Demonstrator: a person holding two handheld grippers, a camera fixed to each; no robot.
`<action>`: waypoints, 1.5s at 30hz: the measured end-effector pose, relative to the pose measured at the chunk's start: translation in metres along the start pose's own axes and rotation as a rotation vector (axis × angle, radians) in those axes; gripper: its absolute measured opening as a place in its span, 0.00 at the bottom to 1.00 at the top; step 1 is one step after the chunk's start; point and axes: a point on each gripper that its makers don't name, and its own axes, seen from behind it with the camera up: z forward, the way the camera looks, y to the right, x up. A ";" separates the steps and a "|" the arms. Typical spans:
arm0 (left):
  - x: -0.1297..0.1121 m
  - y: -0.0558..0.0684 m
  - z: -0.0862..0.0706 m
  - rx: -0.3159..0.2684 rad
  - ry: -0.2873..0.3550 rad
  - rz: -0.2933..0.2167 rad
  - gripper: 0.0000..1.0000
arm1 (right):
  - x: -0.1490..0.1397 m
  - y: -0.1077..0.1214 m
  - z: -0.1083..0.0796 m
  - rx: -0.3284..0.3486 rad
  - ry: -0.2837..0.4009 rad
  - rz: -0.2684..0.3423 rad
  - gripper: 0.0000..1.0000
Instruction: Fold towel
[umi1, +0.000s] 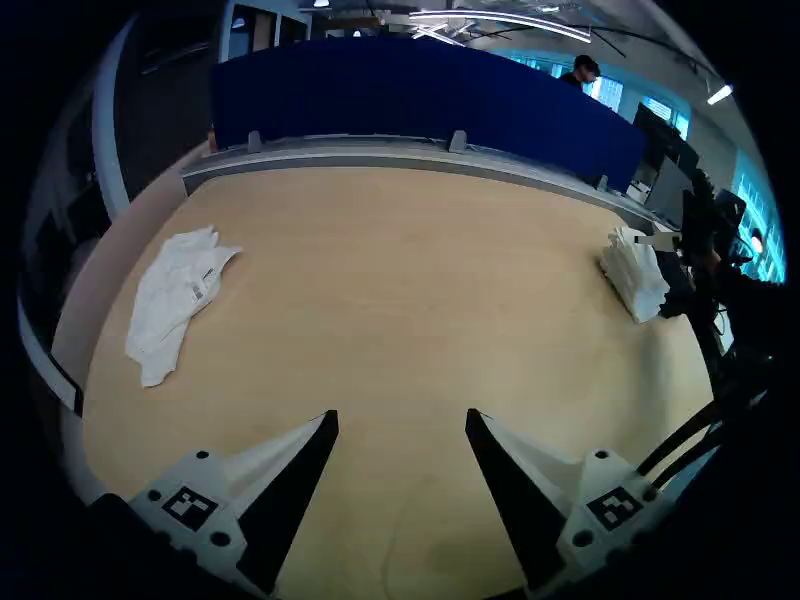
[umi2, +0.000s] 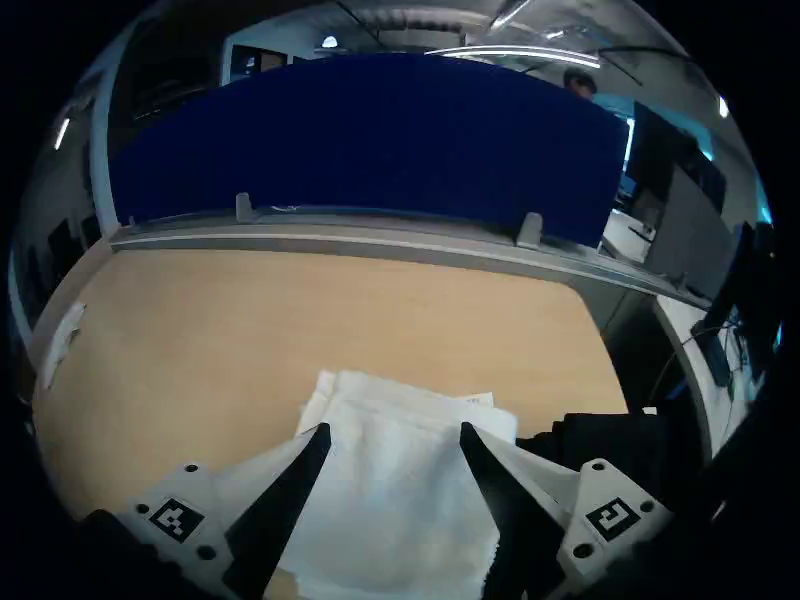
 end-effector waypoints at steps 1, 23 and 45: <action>0.000 -0.001 0.000 0.002 0.000 -0.002 0.95 | -0.001 0.000 0.003 0.001 -0.005 -0.001 1.00; -0.004 -0.009 -0.007 0.019 0.003 -0.017 0.95 | 0.002 -0.007 0.009 0.009 -0.009 -0.008 1.00; 0.014 -0.011 -0.002 -0.036 0.047 -0.005 0.95 | -0.025 -0.038 -0.092 -0.024 0.065 0.045 1.00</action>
